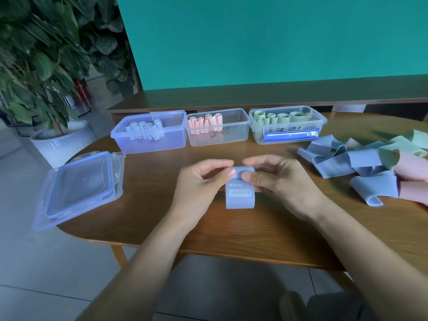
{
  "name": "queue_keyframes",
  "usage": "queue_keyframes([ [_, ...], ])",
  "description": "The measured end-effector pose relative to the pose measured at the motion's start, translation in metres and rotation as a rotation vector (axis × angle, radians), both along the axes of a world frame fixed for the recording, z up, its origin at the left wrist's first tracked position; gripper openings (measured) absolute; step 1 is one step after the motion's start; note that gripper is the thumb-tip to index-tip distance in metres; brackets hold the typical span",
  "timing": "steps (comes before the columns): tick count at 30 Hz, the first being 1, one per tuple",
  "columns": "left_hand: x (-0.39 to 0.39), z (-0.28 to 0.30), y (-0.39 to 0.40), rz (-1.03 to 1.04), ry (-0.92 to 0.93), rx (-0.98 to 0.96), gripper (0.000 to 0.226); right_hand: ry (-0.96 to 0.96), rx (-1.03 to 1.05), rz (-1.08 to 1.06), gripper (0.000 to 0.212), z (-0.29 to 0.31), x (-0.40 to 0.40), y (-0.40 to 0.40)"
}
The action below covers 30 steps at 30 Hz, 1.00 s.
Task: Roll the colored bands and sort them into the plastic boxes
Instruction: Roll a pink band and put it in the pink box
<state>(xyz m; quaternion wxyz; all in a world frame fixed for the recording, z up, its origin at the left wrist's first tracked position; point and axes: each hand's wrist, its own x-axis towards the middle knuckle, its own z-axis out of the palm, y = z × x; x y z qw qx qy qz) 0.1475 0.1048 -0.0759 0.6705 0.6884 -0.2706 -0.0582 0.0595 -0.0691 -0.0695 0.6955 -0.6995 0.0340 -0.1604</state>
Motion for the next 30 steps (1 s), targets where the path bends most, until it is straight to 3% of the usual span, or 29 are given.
queue_keyframes([
  [8,-0.002,0.000,0.003,-0.030,0.014,0.007,0.028,0.025,0.010,-0.017,0.026,0.001,0.001,-0.001],
  [11,-0.003,0.001,0.004,-0.037,0.091,-0.006,0.024,0.009,0.009,-0.006,0.030,0.000,0.001,0.001],
  [20,-0.003,-0.001,0.009,-0.035,0.047,0.015,0.022,0.052,0.067,-0.012,0.031,-0.005,0.005,0.006],
  [30,-0.003,0.001,0.012,-0.065,0.153,0.000,0.021,0.035,0.053,0.035,0.026,-0.007,0.005,0.010],
])
